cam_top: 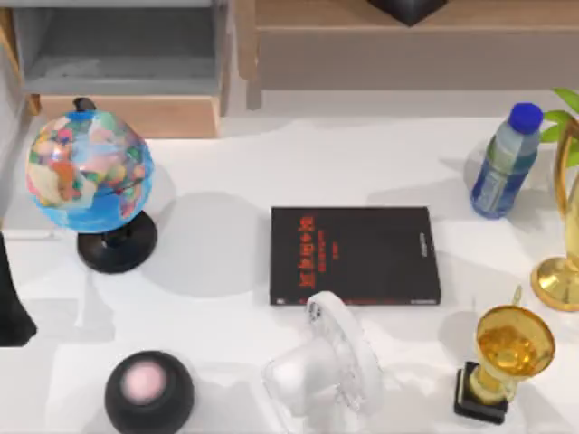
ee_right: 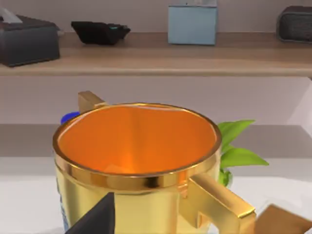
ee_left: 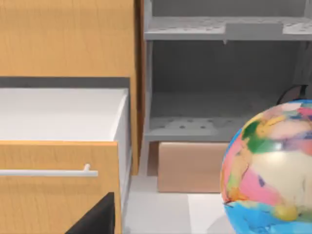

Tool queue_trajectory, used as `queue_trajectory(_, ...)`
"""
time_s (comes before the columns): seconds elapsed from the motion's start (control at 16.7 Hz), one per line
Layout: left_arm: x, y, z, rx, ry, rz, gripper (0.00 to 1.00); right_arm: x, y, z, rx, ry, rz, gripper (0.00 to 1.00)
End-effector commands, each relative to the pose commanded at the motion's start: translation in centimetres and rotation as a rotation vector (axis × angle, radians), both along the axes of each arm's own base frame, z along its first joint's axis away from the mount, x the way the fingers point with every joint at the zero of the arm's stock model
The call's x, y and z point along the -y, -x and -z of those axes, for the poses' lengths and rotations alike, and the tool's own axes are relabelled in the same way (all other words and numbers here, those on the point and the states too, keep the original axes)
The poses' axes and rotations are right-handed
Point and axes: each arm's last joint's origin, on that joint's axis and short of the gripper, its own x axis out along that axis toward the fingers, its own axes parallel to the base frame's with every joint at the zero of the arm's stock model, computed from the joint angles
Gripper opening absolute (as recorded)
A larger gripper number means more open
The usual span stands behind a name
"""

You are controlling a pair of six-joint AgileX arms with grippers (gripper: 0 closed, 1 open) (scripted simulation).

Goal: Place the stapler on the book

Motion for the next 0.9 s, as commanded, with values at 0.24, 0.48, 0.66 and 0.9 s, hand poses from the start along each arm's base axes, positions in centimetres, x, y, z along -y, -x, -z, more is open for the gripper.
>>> queue_trajectory(0.24,0.0,0.0,-0.6,-0.02,-0.006,-0.003,1.0,0.0,0.0,0.0,0.0,0.0,0.0,1.0)
queue_trajectory(0.48,-0.3,-0.5,-4.1,-0.146,-0.039,-0.02,1.0,0.0,0.0,0.0,0.0,0.0,0.0,1.0)
queue_trajectory(0.66,-0.9,-2.3,-8.7,-0.3,-0.071,-0.039,1.0,0.0,0.0,0.0,0.0,0.0,0.0,1.0)
queue_trajectory(0.9,-2.5,-8.3,-15.7,-0.545,-0.108,-0.064,1.0,0.0,0.0,0.0,0.0,0.0,0.0,1.0)
